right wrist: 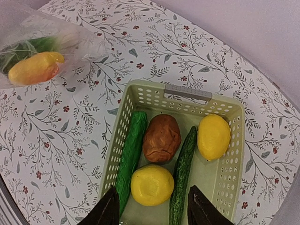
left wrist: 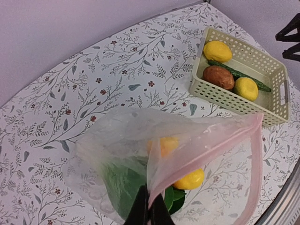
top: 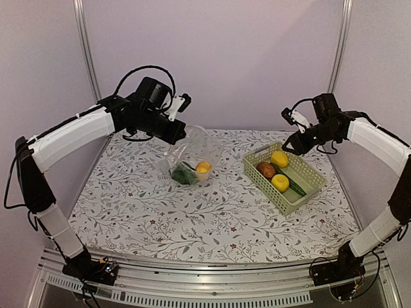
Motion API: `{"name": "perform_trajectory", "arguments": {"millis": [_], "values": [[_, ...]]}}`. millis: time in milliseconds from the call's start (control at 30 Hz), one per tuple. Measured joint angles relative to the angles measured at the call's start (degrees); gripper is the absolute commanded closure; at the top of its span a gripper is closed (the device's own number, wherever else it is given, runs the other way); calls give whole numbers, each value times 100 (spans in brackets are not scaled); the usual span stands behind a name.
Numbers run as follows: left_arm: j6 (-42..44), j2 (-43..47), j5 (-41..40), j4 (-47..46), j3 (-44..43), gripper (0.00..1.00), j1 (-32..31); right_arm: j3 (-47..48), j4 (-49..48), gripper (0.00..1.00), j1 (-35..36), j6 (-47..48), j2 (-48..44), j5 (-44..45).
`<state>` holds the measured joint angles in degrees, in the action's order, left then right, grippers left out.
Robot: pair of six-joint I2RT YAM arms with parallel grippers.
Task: Place the food in the zip-top bag and seal the zipper
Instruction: Pick up the fake fruit from the bin.
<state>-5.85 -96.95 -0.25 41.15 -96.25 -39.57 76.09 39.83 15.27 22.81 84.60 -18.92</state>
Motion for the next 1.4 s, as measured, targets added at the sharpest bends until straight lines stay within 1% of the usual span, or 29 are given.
{"name": "perform_trajectory", "arguments": {"millis": [100, 267, 367, 467, 600, 700, 800, 900, 1133, 1267, 1400], "values": [[46, 20, 11, -144, 334, 100, 2, 0, -90, 49, -68, -125, 339, 192], [120, 118, 136, -457, 772, 100, 4, 168, -83, 45, -81, -299, 1241, 426], [116, 481, 160, -866, 1252, 100, 9, 442, 81, 42, -83, -350, 1746, 378], [109, 756, 203, -1172, 1539, 100, 15, 522, 249, 40, -83, -350, 1926, 245], [44, 1003, 243, -1510, 1744, 100, 28, 372, 393, 39, -83, -317, 1860, 151], [-46, 1027, 284, -1738, 1808, 100, 63, -2, 442, 39, -83, -225, 1598, 140], [-111, 1126, 286, -1947, 2074, 100, 85, -186, 553, 39, -83, -109, 1325, 107], [-129, 1156, 278, -1976, 2232, 100, 90, -251, 501, 39, -83, 28, 1134, 103], [-214, 1123, 402, -2083, 2249, 100, 111, -619, 210, 37, -83, 313, 629, -4], [-286, 1075, 498, -2118, 2253, 100, 142, -623, 81, 33, -83, 439, 568, -17], [-374, 1064, 610, -2227, 2295, 100, 251, -656, 61, 32, -20, 566, 588, 22]]}}
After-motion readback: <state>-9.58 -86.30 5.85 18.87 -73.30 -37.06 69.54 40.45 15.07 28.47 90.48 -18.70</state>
